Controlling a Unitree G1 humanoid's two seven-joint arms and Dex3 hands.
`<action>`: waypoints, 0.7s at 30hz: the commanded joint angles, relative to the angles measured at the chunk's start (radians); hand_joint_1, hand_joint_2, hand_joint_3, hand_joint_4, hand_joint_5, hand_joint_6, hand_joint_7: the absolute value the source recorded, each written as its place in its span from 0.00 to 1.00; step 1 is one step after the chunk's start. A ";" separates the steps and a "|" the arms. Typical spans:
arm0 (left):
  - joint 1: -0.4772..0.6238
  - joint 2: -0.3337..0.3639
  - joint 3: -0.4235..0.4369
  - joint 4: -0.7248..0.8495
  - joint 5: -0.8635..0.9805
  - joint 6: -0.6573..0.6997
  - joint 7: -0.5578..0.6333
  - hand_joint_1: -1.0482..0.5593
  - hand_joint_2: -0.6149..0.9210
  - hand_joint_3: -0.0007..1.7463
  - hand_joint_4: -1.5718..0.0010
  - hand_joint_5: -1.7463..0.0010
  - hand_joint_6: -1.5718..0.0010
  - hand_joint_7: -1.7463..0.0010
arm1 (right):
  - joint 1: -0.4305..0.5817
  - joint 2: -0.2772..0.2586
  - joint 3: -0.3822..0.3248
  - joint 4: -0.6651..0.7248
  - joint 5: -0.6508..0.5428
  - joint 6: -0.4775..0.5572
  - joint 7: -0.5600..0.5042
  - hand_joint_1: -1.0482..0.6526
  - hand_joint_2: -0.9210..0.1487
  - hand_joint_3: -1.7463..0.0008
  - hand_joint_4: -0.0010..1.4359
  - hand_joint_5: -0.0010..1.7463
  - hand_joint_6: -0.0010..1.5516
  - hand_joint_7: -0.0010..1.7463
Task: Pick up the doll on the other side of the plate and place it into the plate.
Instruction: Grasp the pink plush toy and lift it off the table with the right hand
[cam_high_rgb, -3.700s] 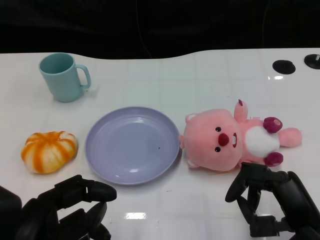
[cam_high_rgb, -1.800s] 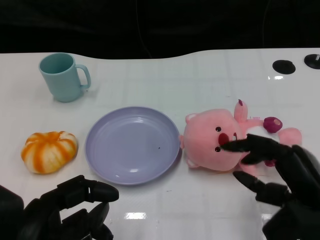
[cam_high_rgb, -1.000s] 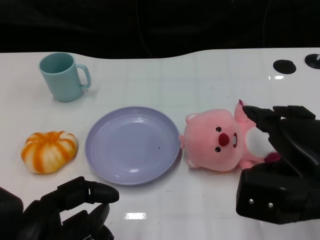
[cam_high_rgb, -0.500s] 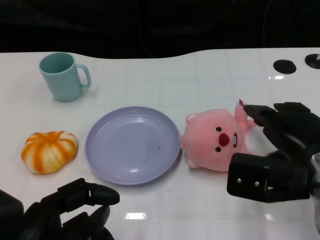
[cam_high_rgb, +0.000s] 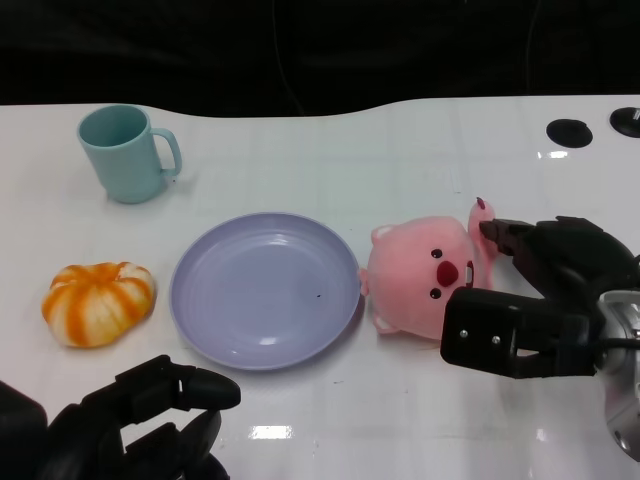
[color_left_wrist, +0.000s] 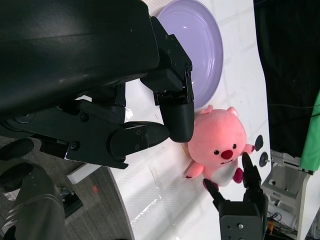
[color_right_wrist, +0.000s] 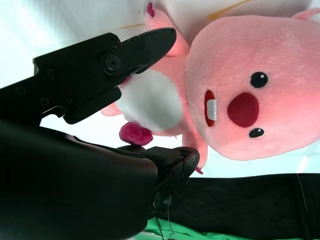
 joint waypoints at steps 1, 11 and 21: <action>0.007 0.004 0.003 -0.016 0.006 0.001 0.013 0.51 1.00 0.29 0.68 0.04 0.65 0.31 | -0.021 0.002 0.011 0.032 0.026 0.006 0.000 0.34 0.11 1.00 0.02 0.18 0.15 0.00; 0.015 0.009 0.001 -0.025 0.014 -0.008 0.010 0.51 1.00 0.30 0.68 0.04 0.65 0.31 | -0.093 0.023 0.044 0.164 0.076 0.023 0.007 0.31 0.07 0.99 0.04 0.17 0.17 0.01; 0.016 -0.006 0.013 -0.021 -0.006 0.002 0.014 0.51 1.00 0.29 0.68 0.03 0.65 0.31 | -0.234 0.045 0.094 0.431 0.135 -0.026 -0.012 0.26 0.04 1.00 0.12 0.11 0.21 0.00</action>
